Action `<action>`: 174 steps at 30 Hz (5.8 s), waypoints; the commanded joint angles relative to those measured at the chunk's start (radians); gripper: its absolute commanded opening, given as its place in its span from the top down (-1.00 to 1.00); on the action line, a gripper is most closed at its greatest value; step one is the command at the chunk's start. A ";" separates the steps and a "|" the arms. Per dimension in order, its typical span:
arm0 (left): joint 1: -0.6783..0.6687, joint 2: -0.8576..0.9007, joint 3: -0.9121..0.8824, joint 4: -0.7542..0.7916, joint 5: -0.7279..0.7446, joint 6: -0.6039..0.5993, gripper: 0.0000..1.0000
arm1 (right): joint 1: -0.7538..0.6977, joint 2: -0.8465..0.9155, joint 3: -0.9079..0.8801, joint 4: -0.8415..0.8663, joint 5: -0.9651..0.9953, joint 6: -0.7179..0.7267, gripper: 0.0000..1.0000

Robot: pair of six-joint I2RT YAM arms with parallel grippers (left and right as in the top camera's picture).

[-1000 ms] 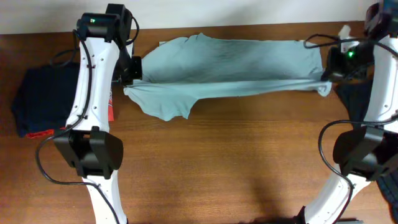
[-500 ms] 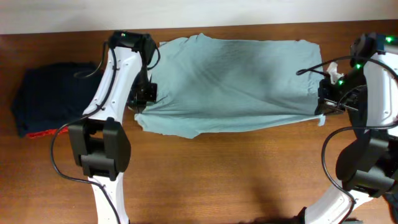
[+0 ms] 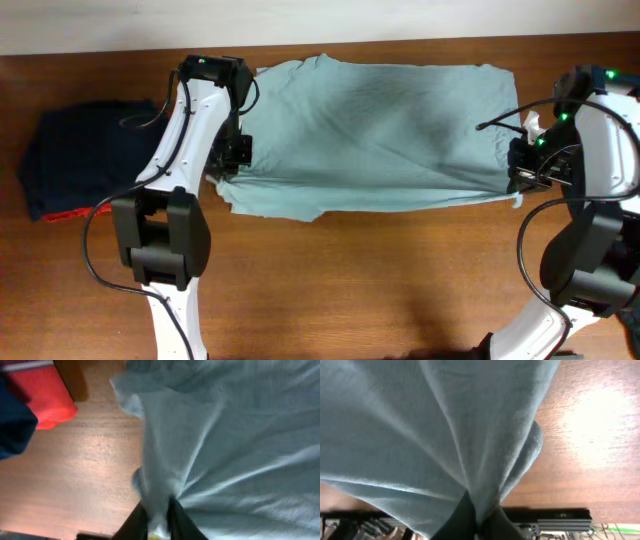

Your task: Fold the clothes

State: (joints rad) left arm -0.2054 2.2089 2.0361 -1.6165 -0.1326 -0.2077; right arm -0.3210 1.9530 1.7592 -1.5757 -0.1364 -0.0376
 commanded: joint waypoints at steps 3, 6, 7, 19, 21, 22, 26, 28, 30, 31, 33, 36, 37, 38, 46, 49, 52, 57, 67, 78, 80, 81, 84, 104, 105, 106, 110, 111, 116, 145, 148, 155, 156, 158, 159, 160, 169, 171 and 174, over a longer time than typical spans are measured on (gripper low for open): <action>0.000 -0.005 -0.006 0.051 -0.020 -0.009 -0.08 | -0.008 -0.023 -0.008 0.076 0.037 0.020 0.63; 0.001 -0.006 -0.005 0.094 -0.026 -0.009 -0.10 | -0.008 -0.023 -0.003 0.148 0.036 0.020 0.61; 0.001 -0.009 -0.002 0.116 -0.027 -0.009 -0.12 | -0.008 -0.023 0.008 0.175 0.036 0.020 0.59; 0.001 -0.270 0.029 0.223 -0.086 -0.028 -0.60 | -0.007 -0.023 0.383 -0.059 0.033 0.020 -0.72; 0.000 -0.330 0.029 0.222 -0.085 -0.028 -0.65 | -0.006 -0.027 0.457 -0.123 0.032 0.026 -0.73; 0.000 -0.365 0.029 0.219 -0.085 -0.028 -0.66 | -0.006 -0.039 0.471 -0.124 0.032 0.046 -0.75; 0.000 -0.491 0.029 0.212 -0.085 -0.028 -0.67 | -0.006 -0.135 0.474 -0.124 0.033 0.061 -0.79; 0.000 -0.538 0.029 0.207 -0.082 -0.028 -0.66 | -0.006 -0.187 0.474 -0.124 0.033 0.073 -0.81; 0.000 -0.573 0.029 0.183 -0.072 -0.038 -0.67 | -0.006 -0.246 0.465 -0.124 0.034 0.073 -0.93; 0.000 -0.583 0.029 0.163 -0.066 -0.050 -0.67 | -0.006 -0.279 0.456 -0.124 0.034 0.078 -0.93; 0.000 -0.588 0.029 0.115 -0.066 -0.080 -0.67 | -0.006 -0.351 0.422 -0.124 0.037 0.099 -0.99; -0.011 -0.588 0.011 0.069 -0.066 -0.120 -0.67 | -0.006 -0.436 0.344 -0.124 0.037 0.100 -0.98; -0.017 -0.588 -0.002 0.061 -0.066 -0.135 -0.66 | -0.007 -0.480 0.285 -0.123 0.039 0.106 -0.98; -0.021 -0.588 -0.012 0.059 -0.066 -0.142 -0.66 | -0.007 -0.489 0.269 -0.123 0.038 0.106 -0.98; -0.091 -0.588 -0.317 0.190 0.016 -0.204 -0.64 | -0.007 -0.544 -0.065 -0.053 0.037 0.106 -0.98; -0.095 -0.588 -0.492 0.301 0.044 -0.237 -0.64 | -0.007 -0.541 -0.184 0.030 0.036 0.106 -0.98; -0.092 -0.588 -0.640 0.399 0.045 -0.278 -0.55 | -0.007 -0.539 -0.281 0.104 0.036 0.106 -0.98; -0.092 -0.588 -0.809 0.576 0.139 -0.304 -0.47 | -0.007 -0.537 -0.415 0.210 0.036 0.106 -0.98; -0.092 -0.588 -1.048 0.788 0.148 -0.299 0.02 | -0.006 -0.537 -0.546 0.321 0.010 0.106 -0.99; -0.092 -0.588 -1.165 1.054 0.133 -0.231 0.16 | -0.006 -0.537 -0.547 0.356 0.010 0.111 -1.00; -0.092 -0.588 -1.194 1.120 0.134 -0.216 0.19 | -0.006 -0.537 -0.547 0.360 0.009 0.125 -1.00; -0.092 -0.588 -1.211 1.156 0.131 -0.209 0.20 | -0.006 -0.537 -0.547 0.362 0.009 0.125 -1.00; -0.092 -0.588 -1.231 1.204 0.093 -0.209 0.21 | -0.006 -0.537 -0.547 0.362 0.010 0.125 -1.00; -0.092 -0.588 -1.229 1.565 0.058 -0.161 0.21 | -0.006 -0.537 -0.547 0.379 0.010 0.125 -1.00; -0.092 -0.588 -1.228 1.612 0.057 -0.161 0.21 | -0.006 -0.537 -0.547 0.379 0.010 0.125 -1.00; -0.092 -0.588 -1.228 1.646 0.057 -0.160 0.22 | -0.006 -0.537 -0.547 0.379 0.010 0.125 -1.00; -0.092 -0.588 -1.228 1.744 0.006 -0.160 0.22 | -0.006 -0.537 -0.547 0.378 0.009 0.125 -1.00; -0.092 -0.588 -1.228 1.735 -0.019 -0.153 0.22 | -0.006 -0.537 -0.547 0.376 0.009 0.125 -1.00; -0.092 -0.624 -1.189 1.490 -0.014 -0.135 0.22 | -0.006 -0.537 -0.547 0.365 0.009 0.125 -1.00; -0.093 -0.422 -1.159 1.281 -0.014 -0.135 0.33 | -0.006 -0.537 -0.547 0.394 -0.010 0.125 -1.00; -0.093 -0.393 -1.159 1.298 0.006 -0.135 0.34 | -0.006 -0.537 -0.547 0.396 -0.010 0.125 -1.00; -0.093 -0.393 -1.151 1.280 0.047 -0.135 0.99 | -0.006 -0.537 -0.547 0.400 -0.010 0.125 -1.00; -0.093 -0.401 -1.143 1.263 0.048 -0.135 0.99 | -0.006 -0.537 -0.547 0.402 -0.010 0.125 -1.00; -0.093 -0.436 -1.106 1.192 0.050 -0.135 0.99 | -0.006 -0.537 -0.547 0.403 -0.010 0.125 -1.00; -0.093 -0.459 -1.080 1.148 0.050 -0.135 0.99 | -0.006 -0.537 -0.547 0.403 -0.010 0.125 -1.00; -0.093 -0.480 -1.056 1.109 0.050 -0.135 0.99 | -0.006 -0.537 -0.547 0.403 -0.010 0.125 -1.00; -0.093 -0.709 -0.795 0.776 0.046 -0.135 0.99 | -0.006 -0.537 -0.548 0.402 -0.017 0.125 -1.00; -0.093 -0.742 -0.787 0.762 0.046 -0.135 1.00 | -0.006 -0.537 -0.554 0.400 -0.023 0.125 -1.00; -0.093 -0.768 -0.787 0.734 0.046 -0.135 0.99 | -0.006 -0.536 -0.595 0.410 -0.036 0.125 -0.99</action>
State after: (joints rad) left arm -0.3008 1.4559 1.2488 -0.8555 -0.0929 -0.3508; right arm -0.3222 1.4242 1.2045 -1.1721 -0.1505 0.0792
